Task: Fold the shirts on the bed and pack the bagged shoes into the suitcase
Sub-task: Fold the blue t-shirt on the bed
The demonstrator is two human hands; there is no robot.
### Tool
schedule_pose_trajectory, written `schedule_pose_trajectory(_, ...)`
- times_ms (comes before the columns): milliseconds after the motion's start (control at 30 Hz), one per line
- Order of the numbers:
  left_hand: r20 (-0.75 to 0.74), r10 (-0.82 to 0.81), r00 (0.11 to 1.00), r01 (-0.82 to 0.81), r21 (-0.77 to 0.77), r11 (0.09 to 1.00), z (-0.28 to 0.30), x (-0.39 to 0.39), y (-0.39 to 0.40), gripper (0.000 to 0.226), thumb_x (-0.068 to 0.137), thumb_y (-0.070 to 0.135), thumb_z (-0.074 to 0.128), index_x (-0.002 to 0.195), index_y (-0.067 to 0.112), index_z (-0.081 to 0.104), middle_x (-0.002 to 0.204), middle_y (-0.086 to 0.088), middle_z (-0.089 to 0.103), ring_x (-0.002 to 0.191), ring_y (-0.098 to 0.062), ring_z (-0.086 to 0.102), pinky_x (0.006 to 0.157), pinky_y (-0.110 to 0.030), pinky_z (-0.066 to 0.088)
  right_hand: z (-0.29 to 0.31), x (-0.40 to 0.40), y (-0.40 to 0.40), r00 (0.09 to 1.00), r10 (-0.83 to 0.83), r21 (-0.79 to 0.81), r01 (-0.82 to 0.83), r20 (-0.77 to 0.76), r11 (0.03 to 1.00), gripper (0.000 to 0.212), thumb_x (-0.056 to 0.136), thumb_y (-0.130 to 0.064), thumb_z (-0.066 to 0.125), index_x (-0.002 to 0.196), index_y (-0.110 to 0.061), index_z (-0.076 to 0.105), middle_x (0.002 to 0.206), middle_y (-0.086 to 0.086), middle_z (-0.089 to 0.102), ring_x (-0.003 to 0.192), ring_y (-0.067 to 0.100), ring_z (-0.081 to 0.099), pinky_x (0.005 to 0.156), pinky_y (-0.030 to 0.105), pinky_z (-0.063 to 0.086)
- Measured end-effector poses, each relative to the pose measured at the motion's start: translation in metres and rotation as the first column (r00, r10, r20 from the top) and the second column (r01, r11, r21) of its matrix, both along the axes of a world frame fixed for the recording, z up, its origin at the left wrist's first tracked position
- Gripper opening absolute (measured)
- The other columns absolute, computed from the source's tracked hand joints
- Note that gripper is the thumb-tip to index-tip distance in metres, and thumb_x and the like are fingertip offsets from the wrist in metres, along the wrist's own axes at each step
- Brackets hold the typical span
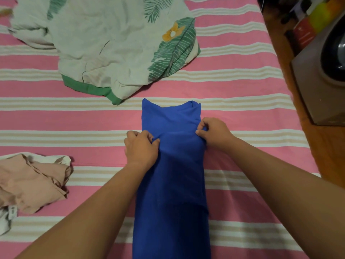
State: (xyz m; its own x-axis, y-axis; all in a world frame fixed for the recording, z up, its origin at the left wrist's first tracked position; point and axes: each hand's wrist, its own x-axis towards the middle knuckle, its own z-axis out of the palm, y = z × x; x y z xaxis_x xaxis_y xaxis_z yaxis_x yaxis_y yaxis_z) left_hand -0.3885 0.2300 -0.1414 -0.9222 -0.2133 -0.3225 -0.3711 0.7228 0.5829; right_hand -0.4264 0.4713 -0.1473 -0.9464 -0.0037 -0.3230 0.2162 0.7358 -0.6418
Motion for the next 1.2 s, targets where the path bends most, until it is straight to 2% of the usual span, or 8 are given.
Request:
schedule_pose_trajectory(233,0.021,0.195,0.98,-0.189,0.377,0.907,0.024,0.012,-0.008,0.026,0.099,0.037,0.057,0.098,0.017,0.042,0.085,0.004,0.052,0.074,-0.017,0.05,0.063,-0.033,0.038,-0.005,-0.006,-0.013,0.994,-0.019,0.03,0.023,-0.109,0.999,0.018,0.089,-0.024,0.072,0.082,-0.021,0.055,0.092,0.0,0.052,0.078,0.009,0.048,0.069,0.027,0.037)
schedule_pose_trajectory(467,0.249,0.061,0.967,-0.136,0.296,0.945,0.029,0.06,-0.012,0.06,0.088,0.032,0.077,0.119,0.024,0.027,0.091,0.001,0.064,0.075,-0.011,0.062,0.063,-0.031,0.043,0.003,0.01,-0.025,0.957,-0.119,0.13,0.158,-0.266,0.979,0.037,0.089,-0.028,0.071,0.116,-0.01,0.054,0.116,0.007,0.044,0.09,0.025,0.052,0.084,0.04,0.049)
schedule_pose_trajectory(567,0.31,0.009,0.951,-0.112,0.319,0.941,0.027,0.085,-0.013,0.061,0.088,0.021,0.077,0.123,0.025,0.027,0.08,-0.004,0.066,0.066,-0.017,0.065,0.063,-0.033,0.051,0.029,0.065,-0.044,0.869,0.122,0.178,-0.04,-0.479,0.983,0.034,0.083,-0.038,0.071,0.098,-0.012,0.056,0.1,0.004,0.049,0.088,0.024,0.049,0.076,0.036,0.044)
schedule_pose_trajectory(667,0.349,-0.025,0.937,-0.09,0.31,0.946,0.022,0.098,-0.017,0.058,0.089,0.019,0.075,0.123,0.025,0.028,0.078,-0.008,0.067,0.067,-0.022,0.065,0.068,-0.039,0.054,0.03,0.147,-0.059,0.816,0.501,0.425,-0.36,-0.288,0.831,0.044,0.079,-0.052,0.067,0.1,-0.015,0.058,0.097,0.004,0.052,0.088,0.026,0.048,0.079,0.04,0.042)
schedule_pose_trajectory(833,0.403,-0.021,0.915,-0.145,0.377,0.915,0.024,0.098,-0.028,0.049,0.094,0.009,0.068,0.126,0.018,0.032,0.077,-0.01,0.065,0.063,-0.018,0.062,0.061,-0.03,0.052,0.009,0.183,-0.042,0.764,0.565,0.555,-0.337,-0.311,0.761,0.018,0.074,-0.001,0.063,0.086,-0.013,0.061,0.078,0.004,0.049,0.075,0.029,0.046,0.068,0.041,0.039)
schedule_pose_trajectory(967,0.486,-0.169,0.857,0.026,0.286,0.958,0.032,0.095,-0.041,0.043,0.095,0.016,0.066,0.12,0.017,0.032,0.081,-0.008,0.065,0.063,-0.02,0.062,0.059,-0.029,0.055,0.016,0.189,-0.039,0.624,0.722,0.57,-0.49,-0.299,0.66,0.006,0.085,-0.011,0.06,0.081,-0.015,0.059,0.081,0.005,0.051,0.076,0.029,0.048,0.073,0.042,0.041)
schedule_pose_trajectory(1067,0.477,-0.265,0.838,0.298,0.007,0.955,0.037,0.079,-0.047,0.051,0.089,0.04,0.07,0.117,0.022,0.033,0.106,-0.002,0.062,0.092,-0.028,0.065,0.085,-0.047,0.055,0.031,0.171,-0.036,0.687,0.653,0.46,-0.49,-0.319,0.74,0.028,0.094,-0.035,0.059,0.075,-0.013,0.061,0.086,0.006,0.054,0.08,0.028,0.049,0.075,0.042,0.041)
schedule_pose_trajectory(1200,0.198,-0.047,0.979,0.022,0.127,0.992,0.031,0.004,-0.032,0.062,0.092,0.047,0.067,0.137,0.015,0.039,0.121,-0.003,0.06,0.108,-0.029,0.061,0.094,-0.042,0.05,0.026,0.076,-0.026,0.959,0.036,0.23,0.03,-0.279,0.973,0.029,0.092,-0.023,0.058,0.114,-0.006,0.063,0.109,0.013,0.058,0.099,0.035,0.054,0.087,0.04,0.043)
